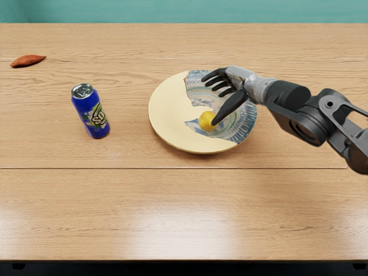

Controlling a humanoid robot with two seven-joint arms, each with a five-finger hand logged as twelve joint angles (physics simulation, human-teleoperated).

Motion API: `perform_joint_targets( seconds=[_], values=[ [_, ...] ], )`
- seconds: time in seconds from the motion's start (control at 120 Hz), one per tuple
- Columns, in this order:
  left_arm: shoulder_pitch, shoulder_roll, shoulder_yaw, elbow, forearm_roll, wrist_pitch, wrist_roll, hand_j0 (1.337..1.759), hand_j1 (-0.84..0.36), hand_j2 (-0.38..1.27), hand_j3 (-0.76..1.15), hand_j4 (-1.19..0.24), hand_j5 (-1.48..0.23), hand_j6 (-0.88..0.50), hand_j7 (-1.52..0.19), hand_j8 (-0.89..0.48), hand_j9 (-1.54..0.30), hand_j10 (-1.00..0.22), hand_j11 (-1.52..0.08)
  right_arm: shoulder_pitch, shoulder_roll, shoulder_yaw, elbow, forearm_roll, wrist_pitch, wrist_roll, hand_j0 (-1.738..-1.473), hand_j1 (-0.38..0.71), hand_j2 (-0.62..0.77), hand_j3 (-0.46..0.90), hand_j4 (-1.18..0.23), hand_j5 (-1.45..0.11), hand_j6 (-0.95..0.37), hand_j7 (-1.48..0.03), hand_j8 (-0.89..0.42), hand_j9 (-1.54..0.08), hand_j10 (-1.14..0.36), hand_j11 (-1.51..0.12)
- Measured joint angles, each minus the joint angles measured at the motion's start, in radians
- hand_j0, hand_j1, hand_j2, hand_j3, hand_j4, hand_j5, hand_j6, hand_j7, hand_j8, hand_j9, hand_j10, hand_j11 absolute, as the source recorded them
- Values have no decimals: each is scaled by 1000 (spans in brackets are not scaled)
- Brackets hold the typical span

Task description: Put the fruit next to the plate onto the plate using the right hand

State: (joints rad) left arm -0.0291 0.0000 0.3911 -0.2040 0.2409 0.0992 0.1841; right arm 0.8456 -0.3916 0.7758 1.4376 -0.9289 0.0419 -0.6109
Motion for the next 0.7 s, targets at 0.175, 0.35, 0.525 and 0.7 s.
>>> perform_joint_targets(
  seconds=[0.175, 0.35, 0.525, 0.7],
  values=[
    [1, 0, 0, 0, 0, 0, 0, 1658, 349, 0, 0, 0, 0, 0, 0, 0, 0, 0, 0, -130, 9, 309, -27, 346, 441, 0, -1658, -186, 93, 0, -163, -223, -136, -216, -112, -220, -139, -222],
    [1, 0, 0, 0, 0, 0, 0, 1658, 349, 0, 0, 0, 0, 0, 0, 0, 0, 0, 0, -424, 12, 643, -27, 541, 545, 0, -1658, -254, 35, 0, -91, -123, -80, -120, -69, -122, -81, -123],
    [0, 0, 1, -2, 0, -1, 0, 1658, 349, 0, 0, 0, 0, 0, 0, 0, 0, 0, 0, -622, 6, 863, -28, 632, 565, 0, -1658, -284, 11, 0, -59, -80, -54, -78, -50, -79, -55, -79],
    [-2, 0, 1, -2, 0, -1, 0, 1658, 349, 0, 0, 0, 0, 0, 0, 0, 0, 0, 0, -707, -16, 977, -29, 703, 568, 0, -1658, -296, 1, 0, -45, -61, -43, -60, -41, -61, -44, -61]
  ],
)
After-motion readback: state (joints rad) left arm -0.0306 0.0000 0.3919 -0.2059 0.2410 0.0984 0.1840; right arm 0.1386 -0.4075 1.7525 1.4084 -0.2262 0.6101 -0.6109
